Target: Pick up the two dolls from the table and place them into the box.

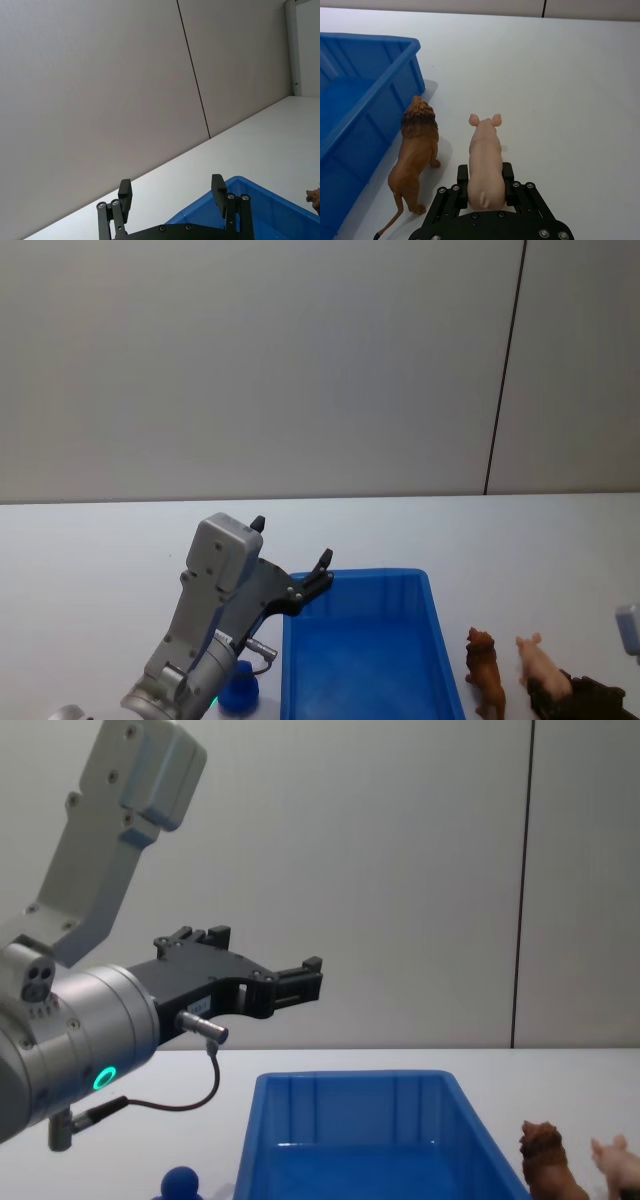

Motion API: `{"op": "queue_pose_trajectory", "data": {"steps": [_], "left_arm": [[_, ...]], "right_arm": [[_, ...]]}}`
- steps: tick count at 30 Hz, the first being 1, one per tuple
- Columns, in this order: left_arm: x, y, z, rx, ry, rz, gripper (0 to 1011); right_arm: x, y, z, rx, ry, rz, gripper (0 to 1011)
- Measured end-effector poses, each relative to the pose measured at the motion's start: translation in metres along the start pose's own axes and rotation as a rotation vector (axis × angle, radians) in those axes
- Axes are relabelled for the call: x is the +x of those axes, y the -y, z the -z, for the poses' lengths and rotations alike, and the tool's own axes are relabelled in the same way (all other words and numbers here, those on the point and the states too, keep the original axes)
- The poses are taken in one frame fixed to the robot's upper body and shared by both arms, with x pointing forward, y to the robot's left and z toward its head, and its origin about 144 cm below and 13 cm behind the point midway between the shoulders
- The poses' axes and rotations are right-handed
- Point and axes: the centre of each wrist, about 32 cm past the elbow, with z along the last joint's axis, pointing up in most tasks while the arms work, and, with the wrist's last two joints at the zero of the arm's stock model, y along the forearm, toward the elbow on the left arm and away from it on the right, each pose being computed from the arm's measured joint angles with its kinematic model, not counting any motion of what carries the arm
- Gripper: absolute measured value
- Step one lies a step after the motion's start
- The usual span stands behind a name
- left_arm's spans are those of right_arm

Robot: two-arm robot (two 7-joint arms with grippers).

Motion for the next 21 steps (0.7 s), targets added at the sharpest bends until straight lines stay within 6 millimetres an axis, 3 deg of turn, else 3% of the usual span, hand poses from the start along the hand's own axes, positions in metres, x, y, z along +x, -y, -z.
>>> {"op": "queue_pose_trajectory", "data": {"steps": [11, 21], "left_arm": [[0.0, 0.0, 0.0, 0.0, 0.0, 0.0, 1002], [0.0, 0.0, 0.0, 0.0, 0.0, 0.0, 1002]], "right_arm": [[-0.004, 0.001, -0.017, 0.072, 0.048, 0.015, 379], [-0.013, 0.001, -0.048, 0.191, 0.119, -0.024, 378]]}}
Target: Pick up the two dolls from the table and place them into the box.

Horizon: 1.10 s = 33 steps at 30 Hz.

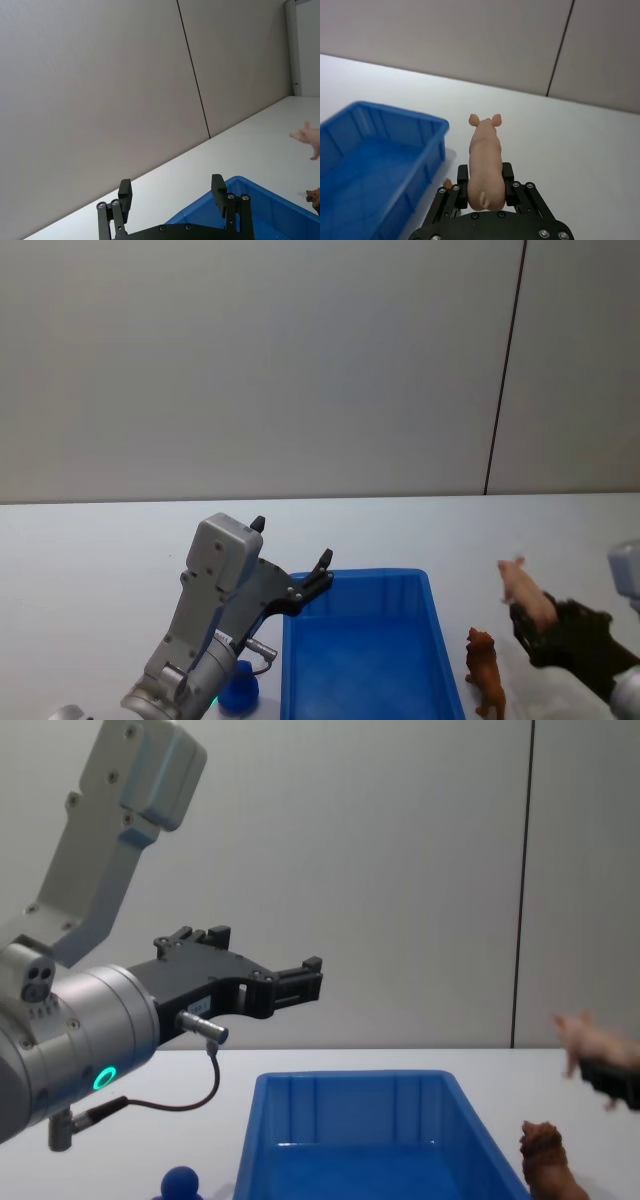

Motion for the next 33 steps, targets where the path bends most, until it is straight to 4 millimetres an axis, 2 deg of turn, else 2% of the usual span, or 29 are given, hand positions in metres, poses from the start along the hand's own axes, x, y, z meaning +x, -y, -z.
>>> {"op": "queue_pose_trajectory", "data": {"steps": [9, 21, 28, 31, 33], "left_arm": [[0.0, 0.0, 0.0, 0.0, 0.0, 0.0, 1001], [0.0, 0.0, 0.0, 0.0, 0.0, 0.0, 1002], [0.0, 0.0, 0.0, 0.0, 0.0, 0.0, 1001], [0.0, 0.0, 0.0, 0.0, 0.0, 0.0, 1001], [0.0, 0.0, 0.0, 0.0, 0.0, 0.0, 1001]], "right_arm": [[-0.012, -0.014, -0.025, 0.073, 0.023, -0.098, 379], [-0.037, -0.045, -0.035, 0.045, -0.023, -0.254, 393], [-0.046, -0.057, -0.033, 0.021, -0.044, -0.311, 612], [-0.049, -0.06, -0.033, 0.015, -0.048, -0.324, 754], [-0.05, -0.062, -0.033, 0.011, -0.05, -0.33, 791]]}}
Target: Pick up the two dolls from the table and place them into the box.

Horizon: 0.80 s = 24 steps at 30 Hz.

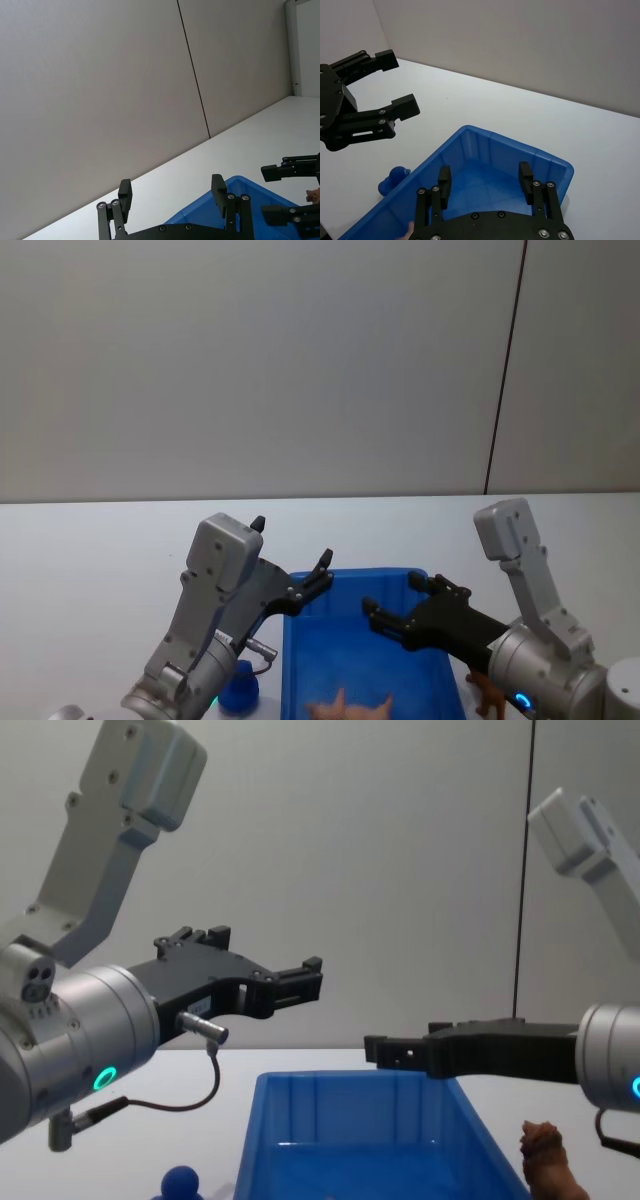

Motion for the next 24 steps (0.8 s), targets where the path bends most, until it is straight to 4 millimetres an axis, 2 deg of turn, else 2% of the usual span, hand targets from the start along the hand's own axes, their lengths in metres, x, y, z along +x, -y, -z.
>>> {"op": "queue_pose_trajectory", "data": {"steps": [2, 8, 13, 24], "left_arm": [[0.0, 0.0, 0.0, 0.0, 0.0, 0.0, 1002], [0.0, 0.0, 0.0, 0.0, 0.0, 0.0, 1001], [0.0, 0.0, 0.0, 0.0, 0.0, 0.0, 1001], [0.0, 0.0, 0.0, 0.0, 0.0, 0.0, 1001]], "right_arm": [[0.0, 0.0, 0.0, -0.002, -0.001, 0.0, 822], [0.002, 0.003, 0.002, -0.003, 0.002, 0.018, 1001], [0.005, 0.013, 0.004, 0.003, 0.009, 0.057, 1001], [0.01, 0.047, 0.015, -0.007, 0.014, 0.148, 1001]]}}
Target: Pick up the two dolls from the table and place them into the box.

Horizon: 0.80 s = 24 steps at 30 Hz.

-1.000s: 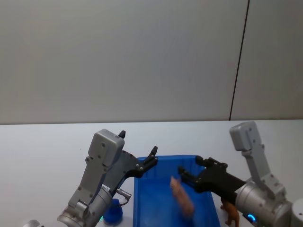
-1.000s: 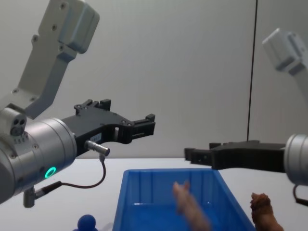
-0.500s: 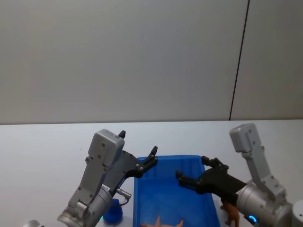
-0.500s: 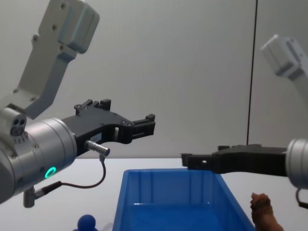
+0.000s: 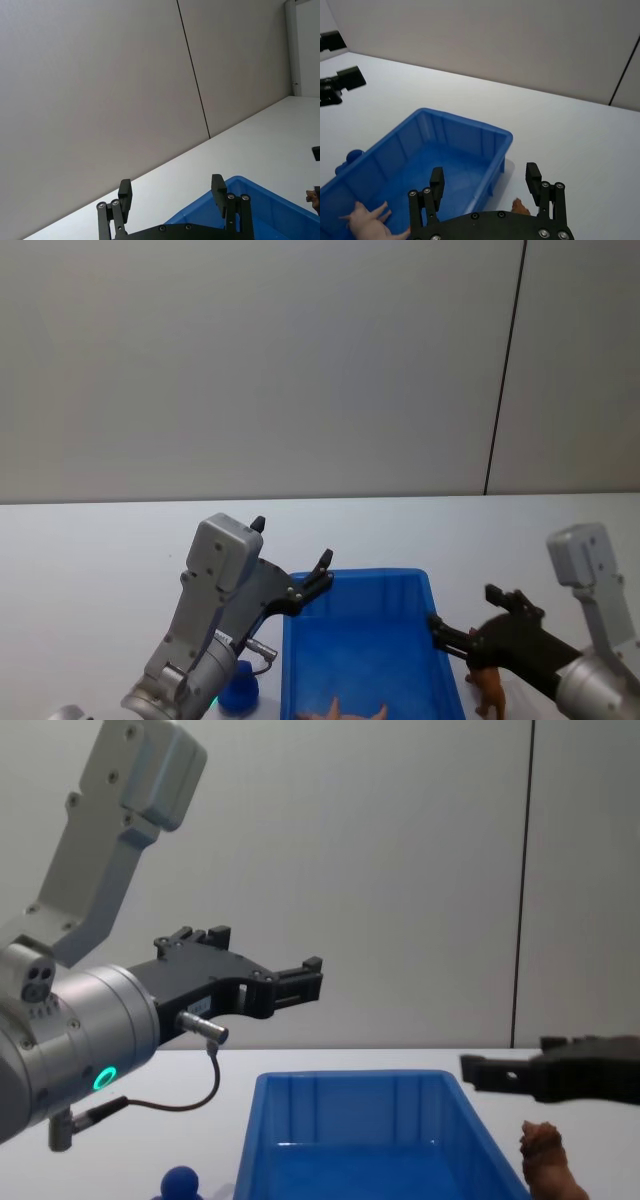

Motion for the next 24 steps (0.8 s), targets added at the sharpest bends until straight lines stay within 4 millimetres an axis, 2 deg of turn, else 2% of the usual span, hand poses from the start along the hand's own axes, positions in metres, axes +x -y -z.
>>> {"op": "queue_pose_trajectory", "data": {"steps": [10, 24], "left_arm": [[0.0, 0.0, 0.0, 0.0, 0.0, 0.0, 1002], [0.0, 0.0, 0.0, 0.0, 0.0, 0.0, 1002]], "right_arm": [[0.005, 0.021, 0.014, -0.056, -0.022, 0.036, 1001], [0.009, 0.027, 0.036, -0.139, -0.072, 0.06, 1001]]}}
